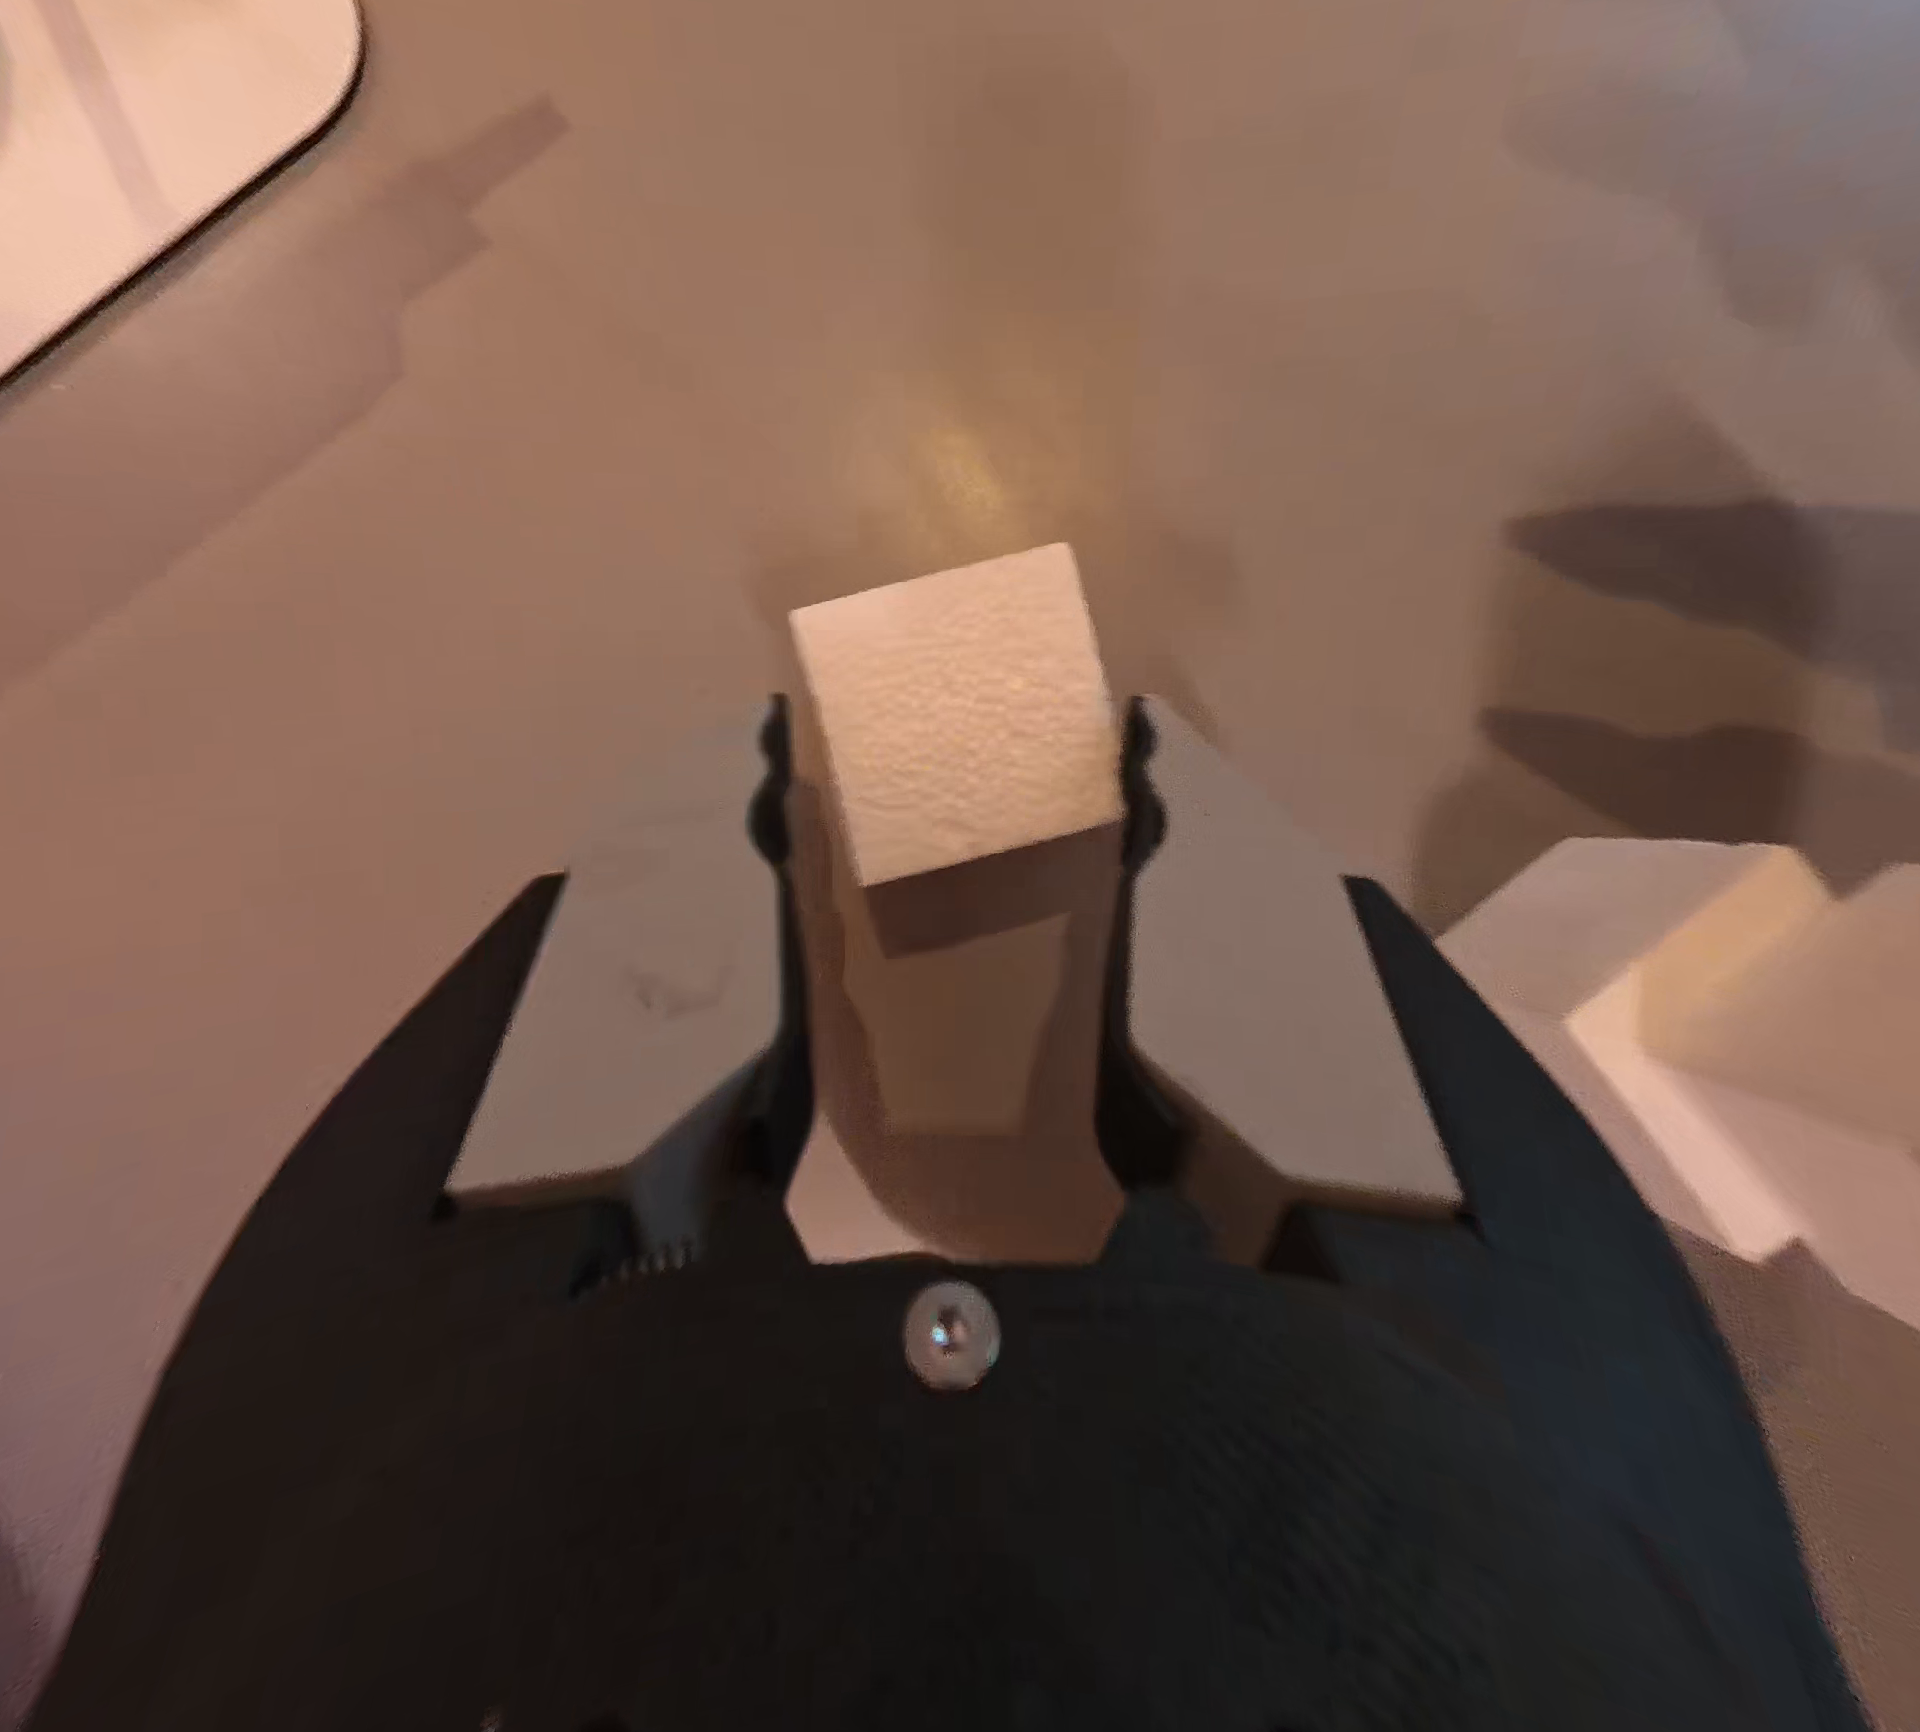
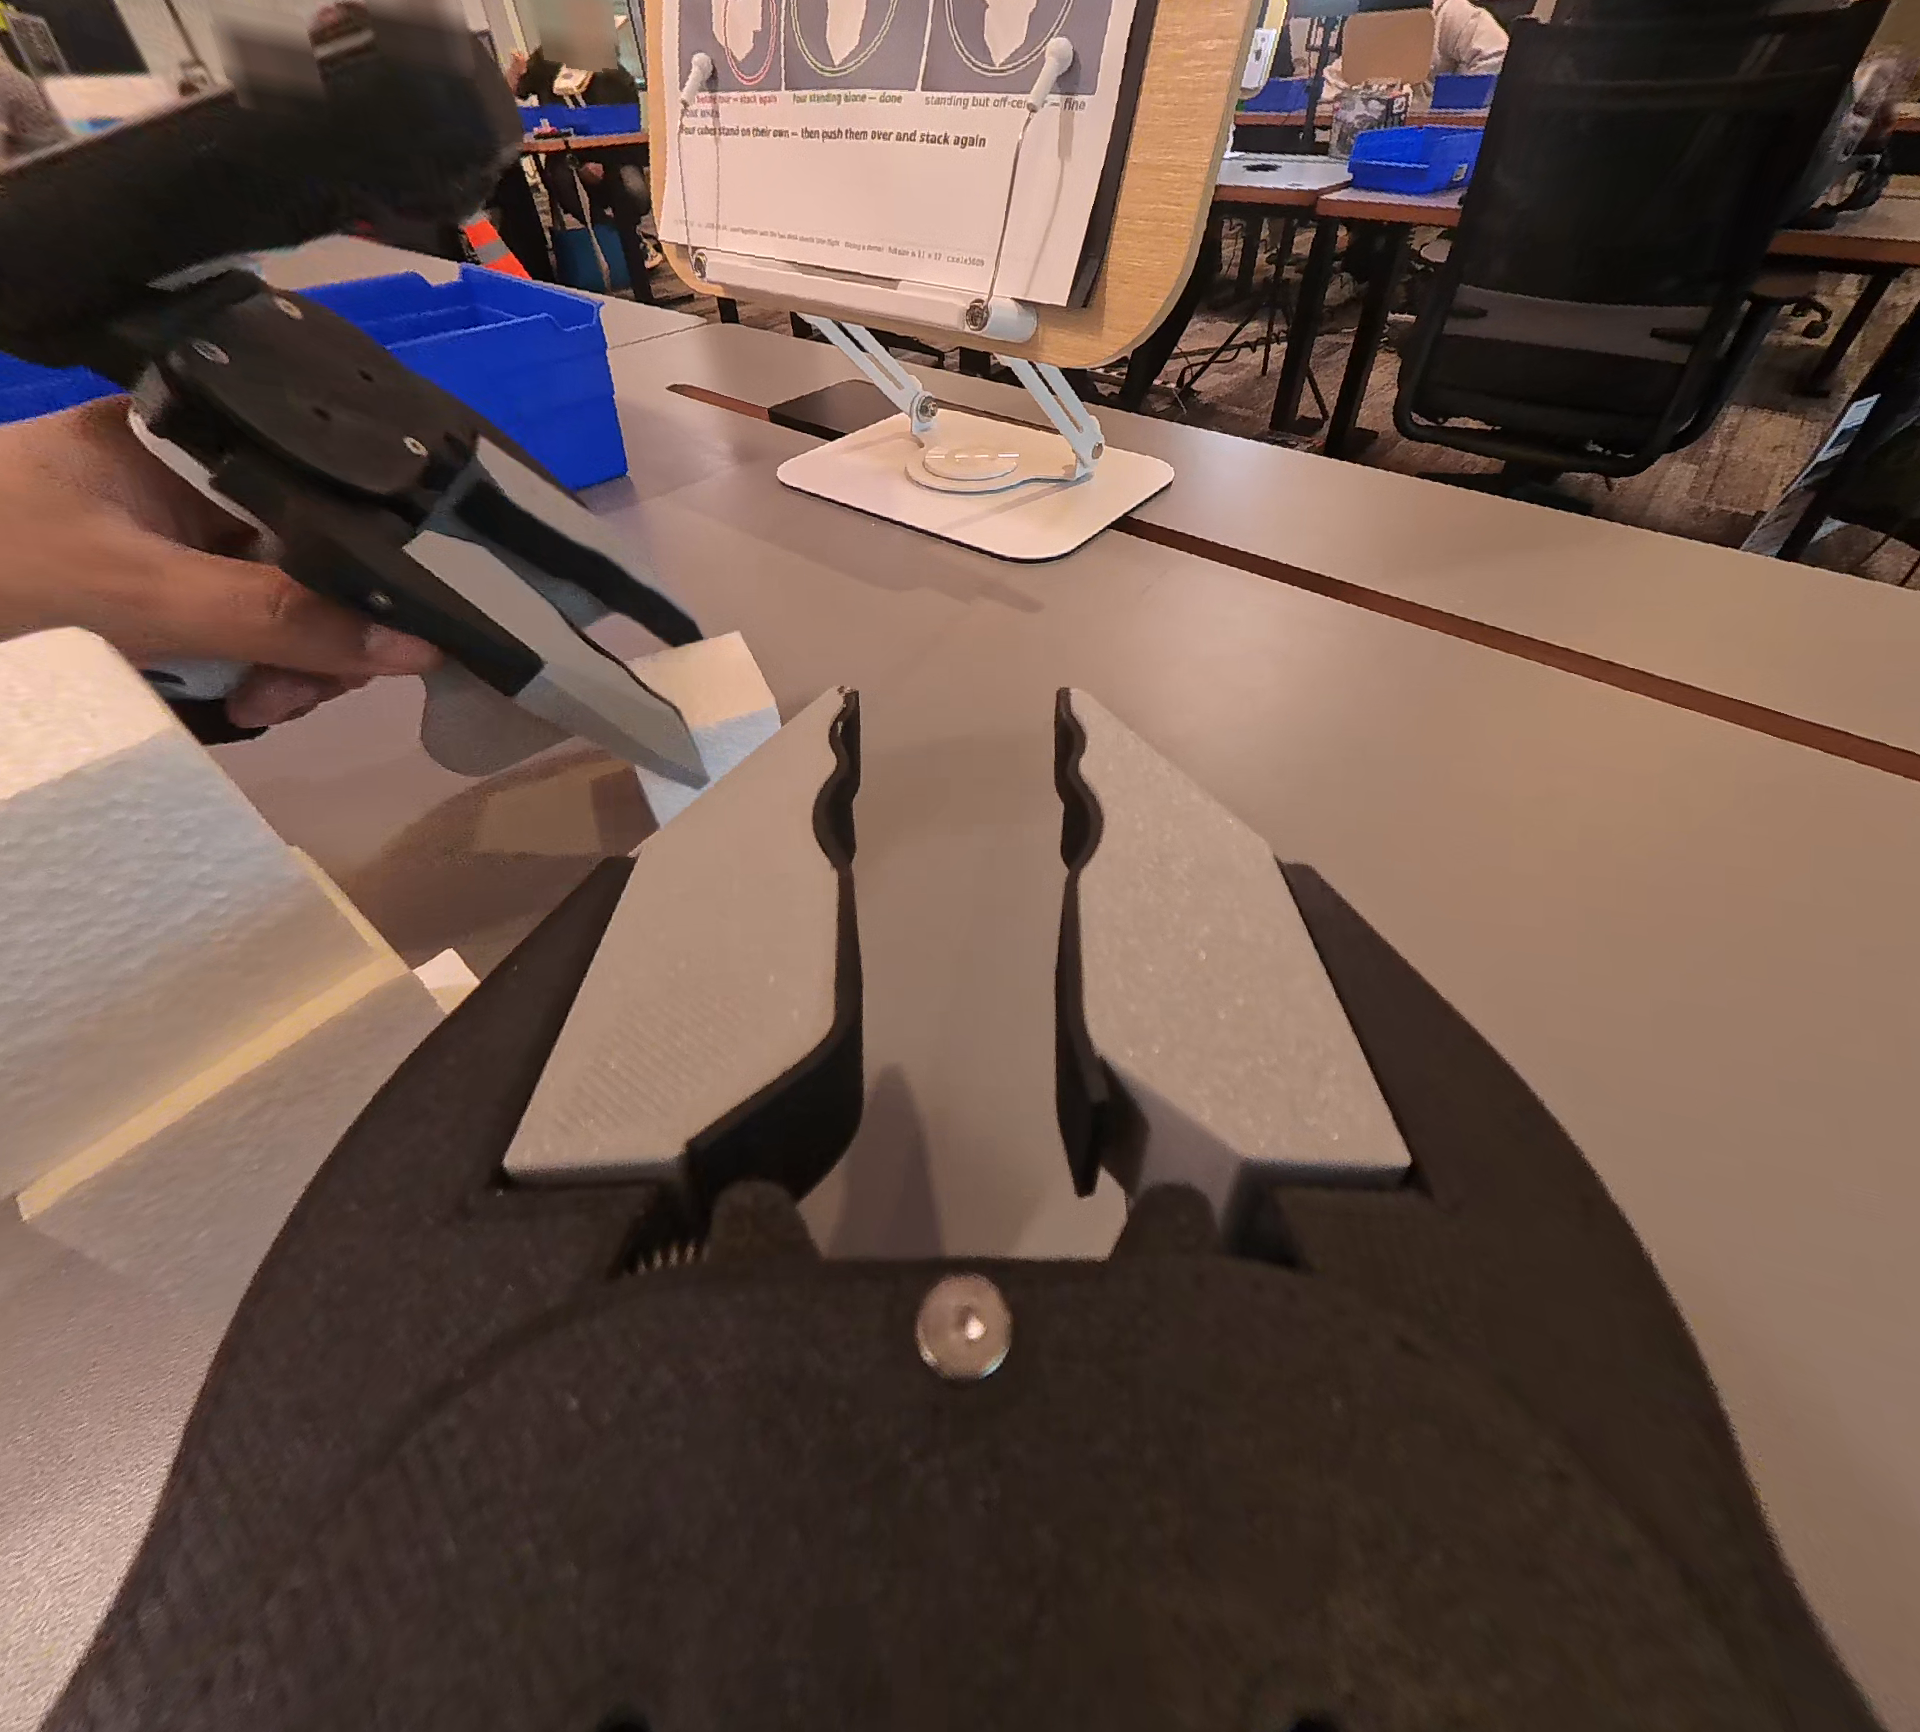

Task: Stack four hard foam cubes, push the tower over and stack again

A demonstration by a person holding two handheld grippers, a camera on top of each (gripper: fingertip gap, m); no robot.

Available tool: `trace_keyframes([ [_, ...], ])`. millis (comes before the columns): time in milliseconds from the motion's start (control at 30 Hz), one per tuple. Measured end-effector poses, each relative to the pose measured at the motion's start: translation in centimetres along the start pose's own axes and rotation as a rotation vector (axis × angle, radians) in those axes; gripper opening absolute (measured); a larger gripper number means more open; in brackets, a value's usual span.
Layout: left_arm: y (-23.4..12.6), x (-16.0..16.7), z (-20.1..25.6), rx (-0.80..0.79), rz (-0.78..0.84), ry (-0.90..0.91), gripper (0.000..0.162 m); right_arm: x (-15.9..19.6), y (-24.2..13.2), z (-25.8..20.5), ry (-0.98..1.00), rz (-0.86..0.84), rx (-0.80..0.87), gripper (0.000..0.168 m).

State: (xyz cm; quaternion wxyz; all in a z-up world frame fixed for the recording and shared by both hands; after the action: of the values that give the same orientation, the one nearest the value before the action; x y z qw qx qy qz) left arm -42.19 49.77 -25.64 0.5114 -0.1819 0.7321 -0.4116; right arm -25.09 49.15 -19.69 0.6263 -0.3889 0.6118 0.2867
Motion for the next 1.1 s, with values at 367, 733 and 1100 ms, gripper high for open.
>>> trace_keyframes([
  [367, -10.0, -3.9, 1.3, 0.384, 0.118, 0.199, 0.056, -0.1, 0.0, -0.2, -0.006, -0.001, -0.007, 0.035],
  [733, -18.1, -6.0, 7.2, 0.520, 0.164, 0.685, 0.056, 0.2, 0.1, -0.2, -0.005, -0.009, -0.003, 0.035],
  [1100, -17.9, -5.0, 10.2, 0.555, 0.117, 0.795, 0.056, 0.0, 0.0, -0.2, -0.002, 0.000, -0.008, 0.035],
])
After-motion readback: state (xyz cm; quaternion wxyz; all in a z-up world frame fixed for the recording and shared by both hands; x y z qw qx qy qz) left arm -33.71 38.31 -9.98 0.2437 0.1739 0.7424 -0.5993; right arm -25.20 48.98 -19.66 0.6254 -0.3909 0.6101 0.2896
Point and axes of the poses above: each gripper's, where its closed fingertips meet, y out along the fingers, x out of its underside, z = x × y across the jaws, the point moved 4 cm from there along -y, back along the fingers, and after that the axes turned 9 degrees about -x, right-handed, at the moved point
